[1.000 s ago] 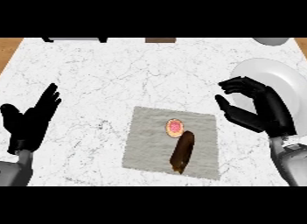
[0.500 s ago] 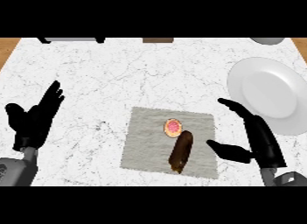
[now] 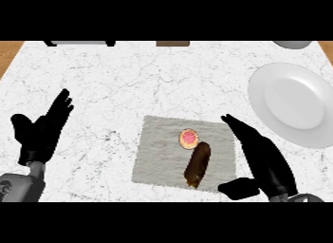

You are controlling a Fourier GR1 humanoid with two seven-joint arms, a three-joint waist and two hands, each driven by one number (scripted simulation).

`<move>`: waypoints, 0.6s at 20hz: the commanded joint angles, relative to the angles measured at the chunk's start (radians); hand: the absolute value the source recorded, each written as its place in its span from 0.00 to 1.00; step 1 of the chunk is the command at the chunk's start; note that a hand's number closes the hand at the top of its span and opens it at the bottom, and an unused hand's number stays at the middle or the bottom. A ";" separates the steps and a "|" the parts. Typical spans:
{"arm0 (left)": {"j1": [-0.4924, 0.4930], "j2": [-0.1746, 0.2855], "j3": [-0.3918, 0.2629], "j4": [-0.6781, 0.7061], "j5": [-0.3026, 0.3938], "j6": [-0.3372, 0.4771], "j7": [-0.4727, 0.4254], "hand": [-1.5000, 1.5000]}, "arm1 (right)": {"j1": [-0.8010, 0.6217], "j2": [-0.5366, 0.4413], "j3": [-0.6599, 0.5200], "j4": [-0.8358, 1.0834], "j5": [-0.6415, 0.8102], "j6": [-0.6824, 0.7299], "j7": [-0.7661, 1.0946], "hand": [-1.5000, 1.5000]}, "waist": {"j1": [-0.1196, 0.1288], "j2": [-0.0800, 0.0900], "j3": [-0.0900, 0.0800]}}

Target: Pick the sweet potato from the placemat and place it in the plate

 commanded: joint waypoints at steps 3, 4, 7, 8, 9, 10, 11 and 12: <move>-0.025 -0.033 0.008 0.016 -0.031 -0.010 -0.001 0.50 | -0.143 0.092 -0.006 0.016 -0.010 0.216 0.205 0.00 | 0.007 0.003 0.001; -0.022 0.001 0.032 0.012 -0.017 -0.040 0.006 0.50 | -0.123 0.093 0.036 -0.038 0.023 0.240 0.262 0.00 | 0.004 0.002 0.000; -0.040 -0.032 0.032 0.023 -0.032 -0.010 0.027 0.50 | -0.103 0.105 0.040 -0.023 -0.019 0.312 0.320 0.00 | 0.000 0.003 0.001; -0.015 -0.037 0.023 -0.004 -0.038 -0.014 0.011 0.50 | -0.140 0.160 0.057 0.006 -0.020 0.331 0.367 0.00 | 0.006 0.002 0.000; -0.040 -0.025 0.048 0.071 -0.030 -0.056 -0.035 0.50 | -0.136 0.178 0.087 0.005 0.008 0.338 0.390 0.00 | 0.001 0.003 0.000; -0.066 -0.020 0.049 0.078 -0.032 -0.052 0.002 0.50 | -0.180 0.186 0.065 0.079 -0.021 0.376 0.370 0.00 | 0.005 0.005 0.000; -0.043 -0.012 0.067 0.067 -0.014 -0.065 -0.003 0.50 | -0.141 0.174 0.114 -0.005 0.019 0.394 0.441 0.00 | 0.000 0.002 0.000; -0.040 -0.051 0.034 0.065 -0.052 -0.029 -0.023 0.50 | -0.216 0.161 0.038 0.099 -0.029 0.440 0.386 0.00 | 0.007 0.004 0.000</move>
